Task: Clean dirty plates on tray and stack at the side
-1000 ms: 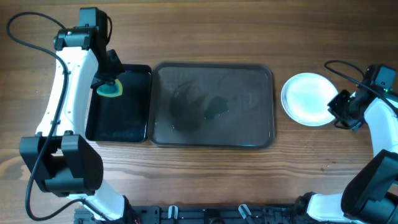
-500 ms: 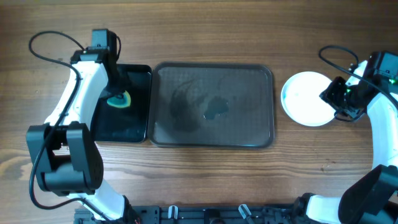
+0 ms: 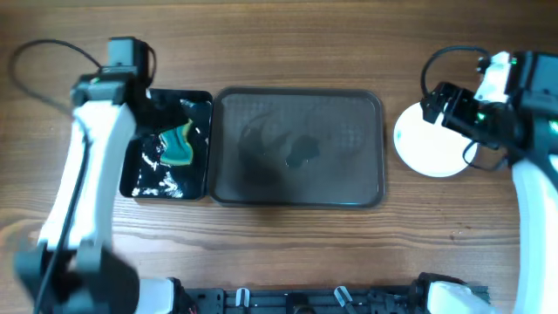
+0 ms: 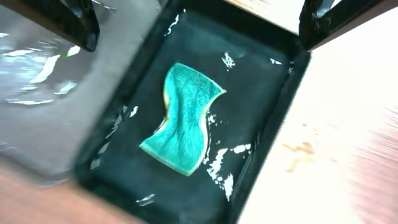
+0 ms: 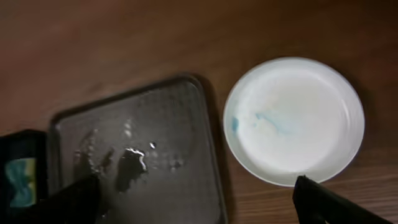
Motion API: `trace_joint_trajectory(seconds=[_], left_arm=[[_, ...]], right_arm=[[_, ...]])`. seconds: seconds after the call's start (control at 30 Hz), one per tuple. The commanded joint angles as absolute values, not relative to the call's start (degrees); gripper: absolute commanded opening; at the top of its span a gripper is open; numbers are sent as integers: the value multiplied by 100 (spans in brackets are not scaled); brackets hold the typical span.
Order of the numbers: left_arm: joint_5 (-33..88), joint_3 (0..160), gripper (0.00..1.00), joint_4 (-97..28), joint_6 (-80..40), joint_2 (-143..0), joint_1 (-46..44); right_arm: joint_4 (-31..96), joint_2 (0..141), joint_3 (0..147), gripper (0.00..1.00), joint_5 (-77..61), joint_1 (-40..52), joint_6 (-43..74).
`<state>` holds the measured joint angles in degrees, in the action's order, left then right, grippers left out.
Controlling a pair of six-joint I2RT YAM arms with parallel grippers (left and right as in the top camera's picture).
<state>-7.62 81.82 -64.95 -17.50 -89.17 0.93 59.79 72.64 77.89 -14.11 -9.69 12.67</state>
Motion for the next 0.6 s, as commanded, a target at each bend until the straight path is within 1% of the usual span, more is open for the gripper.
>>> trace_joint_trajectory(seconds=[0.0,0.13,0.23,0.37,0.43,0.57], left_arm=[[-753,8256,100,-6628,-1844,-8416,145],[-753,8256,100,-6628,-1844,-8326,145],[-753,8256,100,-6628,-1844,-8326,145],[-753,8256,100,-6630,-1844,-8326,145],[-753,8256,100,-6630,-1844,-8326,145],[-753,8256,100,-6628,-1844,-8326,145]], right_arm=[[6141,6344,7972,99,-1485,-917,1203],[6130,5419,7972,100,-1485,-917,1221],[6136,5037,7972,100,-1483,-917,1216],[6147,4915,7970,100,-1481,-917,1205],[6407,4974,7970,100,-1483,-917,1212],[6383,5074,7909,100,-1247,-917,1120]])
